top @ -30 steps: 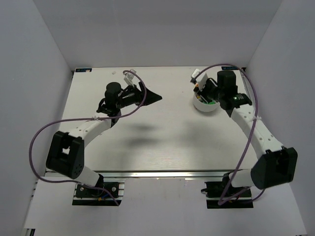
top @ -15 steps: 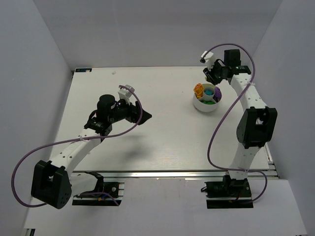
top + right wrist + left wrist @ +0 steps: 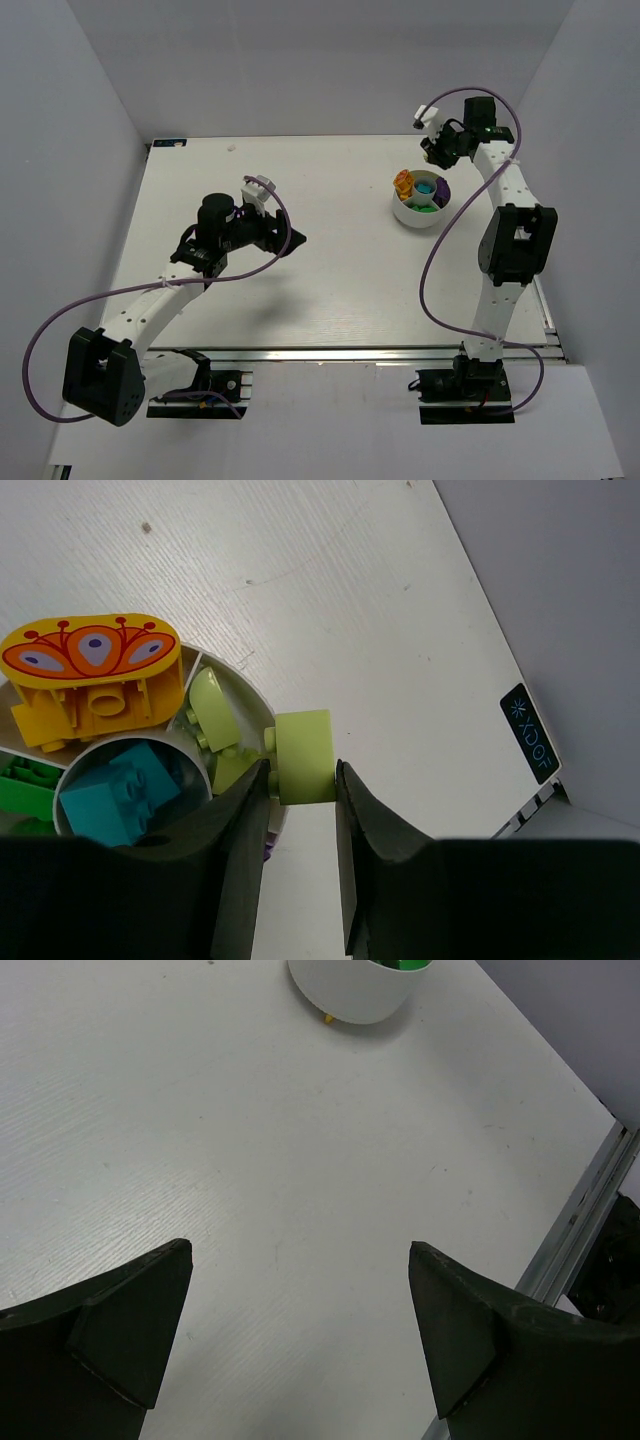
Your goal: Sort the legos into containers by color
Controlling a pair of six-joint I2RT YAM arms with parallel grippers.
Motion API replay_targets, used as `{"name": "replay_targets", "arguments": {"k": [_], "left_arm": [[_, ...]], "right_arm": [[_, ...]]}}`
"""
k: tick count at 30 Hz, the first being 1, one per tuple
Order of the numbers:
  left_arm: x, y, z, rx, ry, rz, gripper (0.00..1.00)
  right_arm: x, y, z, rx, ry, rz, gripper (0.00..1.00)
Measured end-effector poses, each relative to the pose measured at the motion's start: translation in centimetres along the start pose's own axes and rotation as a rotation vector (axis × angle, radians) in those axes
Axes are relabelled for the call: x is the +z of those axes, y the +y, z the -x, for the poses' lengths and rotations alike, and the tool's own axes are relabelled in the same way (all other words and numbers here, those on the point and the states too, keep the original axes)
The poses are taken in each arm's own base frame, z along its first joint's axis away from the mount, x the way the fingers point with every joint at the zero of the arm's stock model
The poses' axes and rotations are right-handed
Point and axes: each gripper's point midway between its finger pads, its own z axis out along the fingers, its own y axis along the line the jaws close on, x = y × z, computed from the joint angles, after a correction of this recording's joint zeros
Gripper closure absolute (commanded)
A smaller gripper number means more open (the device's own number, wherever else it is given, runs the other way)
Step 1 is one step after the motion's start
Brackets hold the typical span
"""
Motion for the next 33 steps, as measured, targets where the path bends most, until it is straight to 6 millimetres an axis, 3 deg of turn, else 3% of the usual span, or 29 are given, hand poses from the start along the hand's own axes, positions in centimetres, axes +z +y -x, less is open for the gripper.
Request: {"name": "replay_targets", "arguments": {"k": [13, 24, 33], "left_arm": [[-0.4, -0.2, 0.1, 0.022, -0.003, 0.0, 0.02], [-0.4, -0.1, 0.1, 0.032, -0.002, 0.0, 0.02], [-0.4, -0.1, 0.1, 0.039, 0.0, 0.0, 0.02]], "right_arm": [[1.9, 2.0, -1.5, -0.003, -0.004, 0.109, 1.0], [0.9, 2.3, -3.4, 0.006, 0.001, 0.158, 0.94], [0.6, 3.4, -3.2, -0.019, -0.019, 0.211, 0.91]]}}
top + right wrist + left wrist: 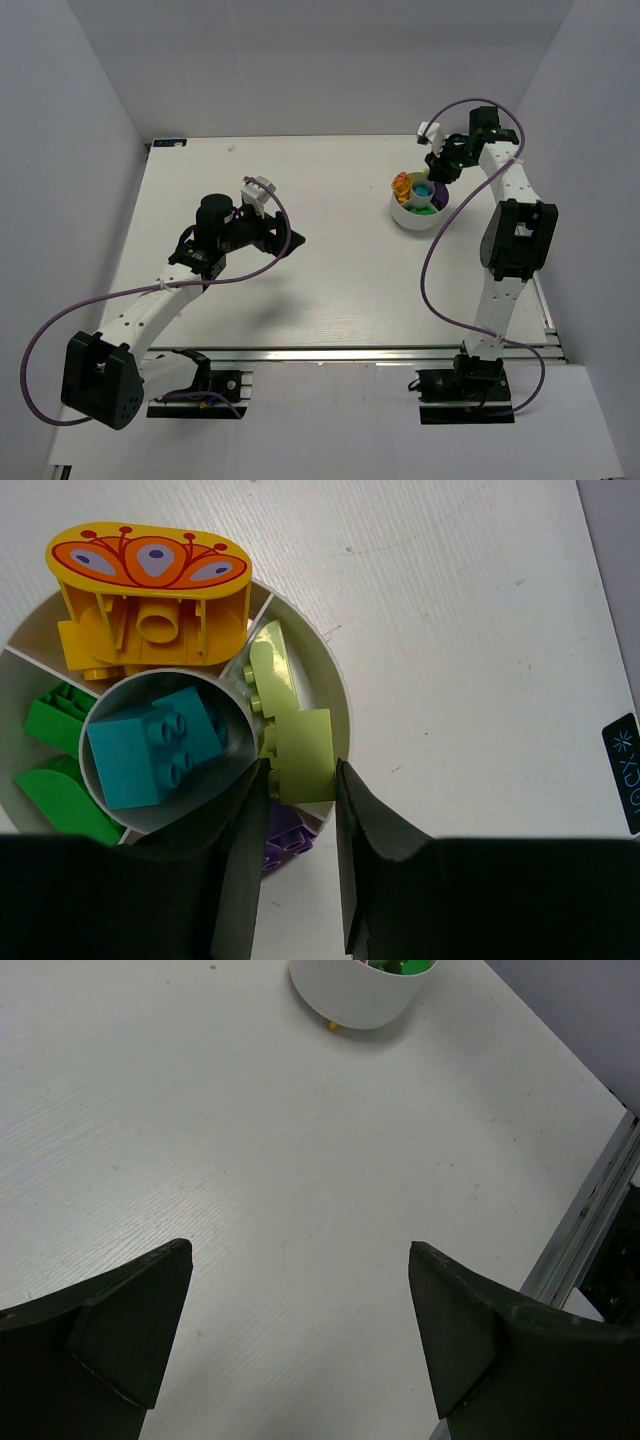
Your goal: Sort the legos into containers by color
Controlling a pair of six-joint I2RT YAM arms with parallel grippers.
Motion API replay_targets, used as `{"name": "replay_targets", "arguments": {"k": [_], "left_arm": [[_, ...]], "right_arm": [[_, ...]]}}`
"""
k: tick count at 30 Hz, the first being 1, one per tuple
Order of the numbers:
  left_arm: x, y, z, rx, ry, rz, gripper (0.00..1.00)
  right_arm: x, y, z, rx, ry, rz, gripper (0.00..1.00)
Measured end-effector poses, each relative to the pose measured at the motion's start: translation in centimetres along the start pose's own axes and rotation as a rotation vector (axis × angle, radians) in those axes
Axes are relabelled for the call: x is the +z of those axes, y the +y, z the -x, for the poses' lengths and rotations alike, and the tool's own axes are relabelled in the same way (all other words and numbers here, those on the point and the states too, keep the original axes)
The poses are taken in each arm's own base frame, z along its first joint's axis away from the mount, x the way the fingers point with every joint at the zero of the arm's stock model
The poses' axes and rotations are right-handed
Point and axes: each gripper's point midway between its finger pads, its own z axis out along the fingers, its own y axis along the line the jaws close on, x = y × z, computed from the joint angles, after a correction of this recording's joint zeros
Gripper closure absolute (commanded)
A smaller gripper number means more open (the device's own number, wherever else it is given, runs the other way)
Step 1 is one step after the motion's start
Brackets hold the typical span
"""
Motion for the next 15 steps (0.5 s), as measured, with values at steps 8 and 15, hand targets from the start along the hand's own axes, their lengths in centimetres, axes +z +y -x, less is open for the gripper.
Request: {"name": "replay_targets", "arguments": {"k": [8, 15], "left_arm": [[0.0, 0.02, -0.01, 0.004, 0.0, 0.0, 0.02], [0.0, 0.08, -0.03, 0.004, 0.001, 0.004, 0.02]], "right_arm": [[-0.12, 0.22, 0.31, -0.008, -0.01, 0.016, 0.8], [0.77, 0.22, 0.03, 0.001, -0.02, 0.039, 0.76]]}}
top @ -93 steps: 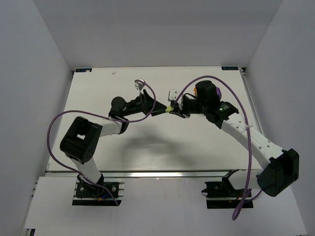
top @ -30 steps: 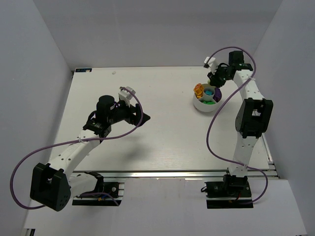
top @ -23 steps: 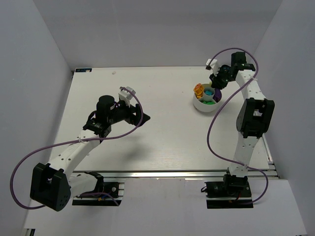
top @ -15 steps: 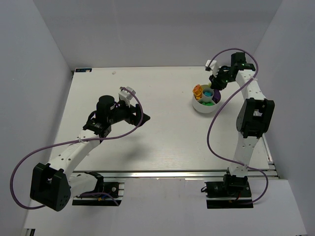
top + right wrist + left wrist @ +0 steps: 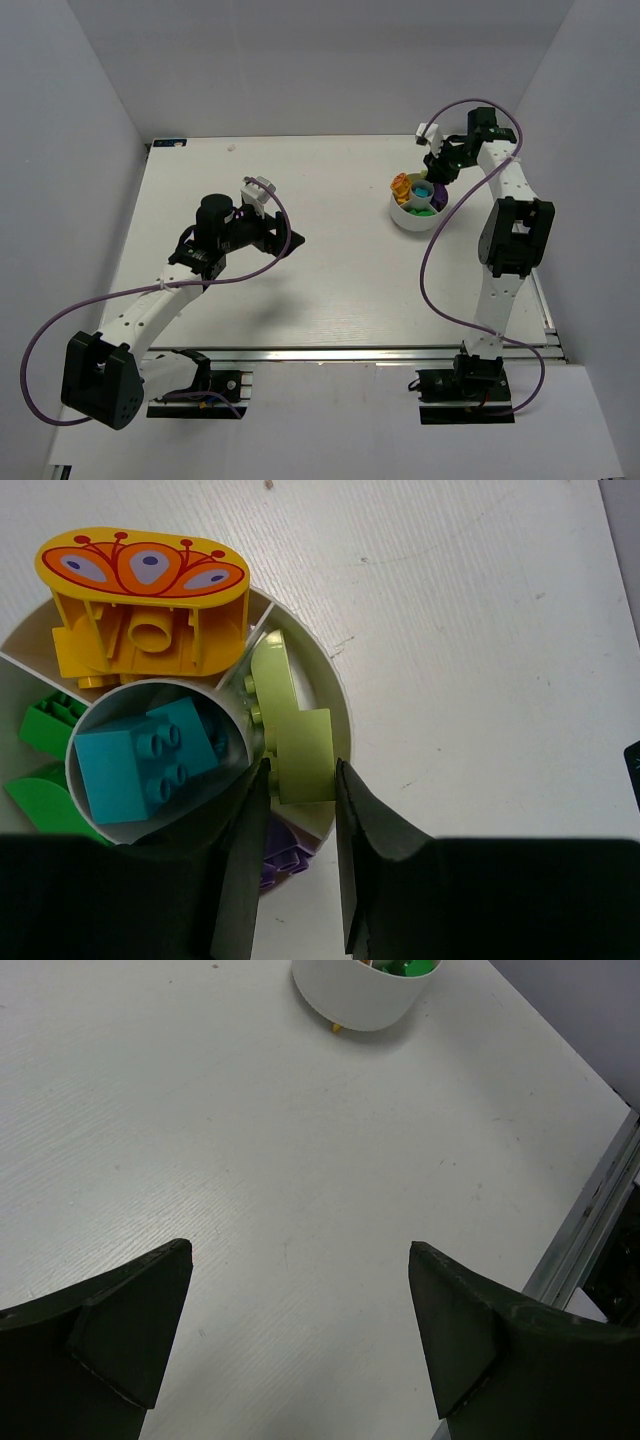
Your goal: Sort the legos into containers by color
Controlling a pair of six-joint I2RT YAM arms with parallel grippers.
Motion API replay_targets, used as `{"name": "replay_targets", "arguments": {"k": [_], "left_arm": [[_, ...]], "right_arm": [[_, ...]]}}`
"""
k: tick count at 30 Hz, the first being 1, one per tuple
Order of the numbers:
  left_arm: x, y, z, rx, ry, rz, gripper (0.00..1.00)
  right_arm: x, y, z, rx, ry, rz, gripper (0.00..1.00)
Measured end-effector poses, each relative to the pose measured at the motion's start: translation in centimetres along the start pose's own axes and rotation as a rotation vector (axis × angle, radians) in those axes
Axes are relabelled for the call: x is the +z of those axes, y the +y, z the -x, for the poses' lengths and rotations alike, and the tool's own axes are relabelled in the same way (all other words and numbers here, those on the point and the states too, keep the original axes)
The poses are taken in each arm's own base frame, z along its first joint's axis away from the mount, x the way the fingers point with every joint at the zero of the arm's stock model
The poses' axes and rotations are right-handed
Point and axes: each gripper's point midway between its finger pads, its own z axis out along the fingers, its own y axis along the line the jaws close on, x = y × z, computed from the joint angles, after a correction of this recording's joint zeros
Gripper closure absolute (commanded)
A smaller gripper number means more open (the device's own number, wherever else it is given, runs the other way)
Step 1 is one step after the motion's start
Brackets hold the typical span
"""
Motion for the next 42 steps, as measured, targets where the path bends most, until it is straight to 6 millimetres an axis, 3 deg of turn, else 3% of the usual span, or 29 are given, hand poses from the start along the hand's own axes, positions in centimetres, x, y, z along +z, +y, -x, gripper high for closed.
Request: {"name": "replay_targets", "arguments": {"k": [10, 21, 26, 30, 31, 34, 37, 42], "left_arm": [[0.0, 0.0, -0.1, 0.002, 0.002, 0.001, 0.02], [0.0, 0.0, -0.1, 0.005, 0.003, 0.001, 0.02], [0.0, 0.1, -0.1, 0.005, 0.002, 0.006, 0.02], [0.0, 0.3, 0.0, 0.005, 0.001, 0.014, 0.02], [0.0, 0.3, 0.0, 0.005, 0.001, 0.016, 0.02], [0.0, 0.5, -0.1, 0.004, 0.003, 0.024, 0.02], [0.0, 0.6, -0.3, 0.002, 0.009, 0.034, 0.02], [-0.1, 0.9, -0.3, 0.005, 0.011, 0.051, 0.02]], "right_arm": [[0.3, 0.3, -0.2, 0.012, -0.004, 0.015, 0.52], [0.3, 0.2, 0.1, 0.025, -0.014, 0.013, 0.46], [0.2, -1.1, 0.5, 0.083, -0.028, -0.049, 0.43], [-1.4, -3.4, 2.2, 0.162, -0.058, -0.17, 0.3], [-2.1, -3.9, 2.8, 0.176, -0.071, -0.202, 0.11], [-5.3, -4.3, 5.9, 0.204, -0.144, -0.289, 0.11], [-9.2, -2.1, 9.2, 0.256, -0.242, -0.333, 0.11], [-13.3, 6.5, 13.1, 0.405, -0.427, -0.22, 0.11]]}}
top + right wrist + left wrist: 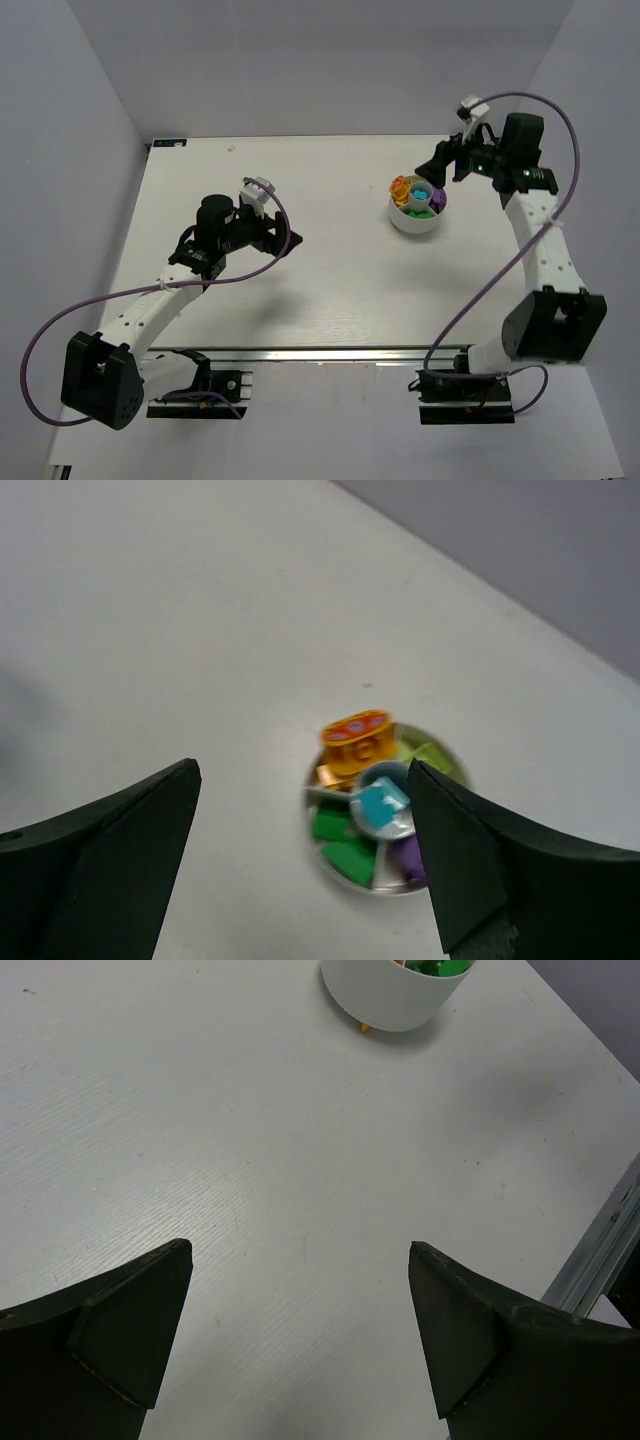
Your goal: Sort the legos into containers by color
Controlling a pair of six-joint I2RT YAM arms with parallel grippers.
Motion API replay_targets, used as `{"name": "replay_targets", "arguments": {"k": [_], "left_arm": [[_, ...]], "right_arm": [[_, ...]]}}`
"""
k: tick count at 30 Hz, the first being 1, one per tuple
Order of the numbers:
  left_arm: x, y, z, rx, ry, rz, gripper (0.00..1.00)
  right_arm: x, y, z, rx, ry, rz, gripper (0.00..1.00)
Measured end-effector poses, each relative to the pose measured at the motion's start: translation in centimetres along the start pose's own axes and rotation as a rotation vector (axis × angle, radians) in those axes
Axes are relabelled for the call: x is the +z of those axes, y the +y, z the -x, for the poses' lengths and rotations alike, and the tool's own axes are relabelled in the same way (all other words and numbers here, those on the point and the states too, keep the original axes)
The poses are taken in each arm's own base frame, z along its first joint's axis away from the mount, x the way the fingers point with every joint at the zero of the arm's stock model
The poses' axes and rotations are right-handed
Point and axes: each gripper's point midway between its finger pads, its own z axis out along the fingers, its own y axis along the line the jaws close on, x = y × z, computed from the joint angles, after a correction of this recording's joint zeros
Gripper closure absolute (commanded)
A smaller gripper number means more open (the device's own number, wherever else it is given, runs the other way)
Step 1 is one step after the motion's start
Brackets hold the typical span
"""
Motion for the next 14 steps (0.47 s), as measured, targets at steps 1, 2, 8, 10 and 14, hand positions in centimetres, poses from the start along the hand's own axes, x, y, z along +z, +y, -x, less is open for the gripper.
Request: {"name": "replay_targets", "arguments": {"k": [1, 2, 8, 10, 14], "left_arm": [[0.0, 0.0, -0.1, 0.001, 0.002, 0.001, 0.02], [0.0, 0.0, -0.1, 0.003, 0.004, 0.002, 0.02], [0.0, 0.3, -0.6, 0.027, 0.014, 0.005, 0.02], [0.0, 0.5, -0.8, 0.037, 0.017, 0.012, 0.02], [-0.3, 0.7, -1.1, 0.059, 0.019, 0.03, 0.02]], "right_arm": [[-0.6, 1.6, -0.1, 0.036, -0.015, 0.032, 0.11], [-1.1, 3.0, -0.4, 0.074, -0.021, 0.063, 0.11], [-3.0, 9.2, -5.6, 0.309, 0.01, 0.179, 0.11], [-3.6, 10.6, -7.0, 0.359, 0.019, 0.19, 0.11], [-4.3, 11.7, -8.5, 0.356, -0.013, 0.169, 0.1]]}}
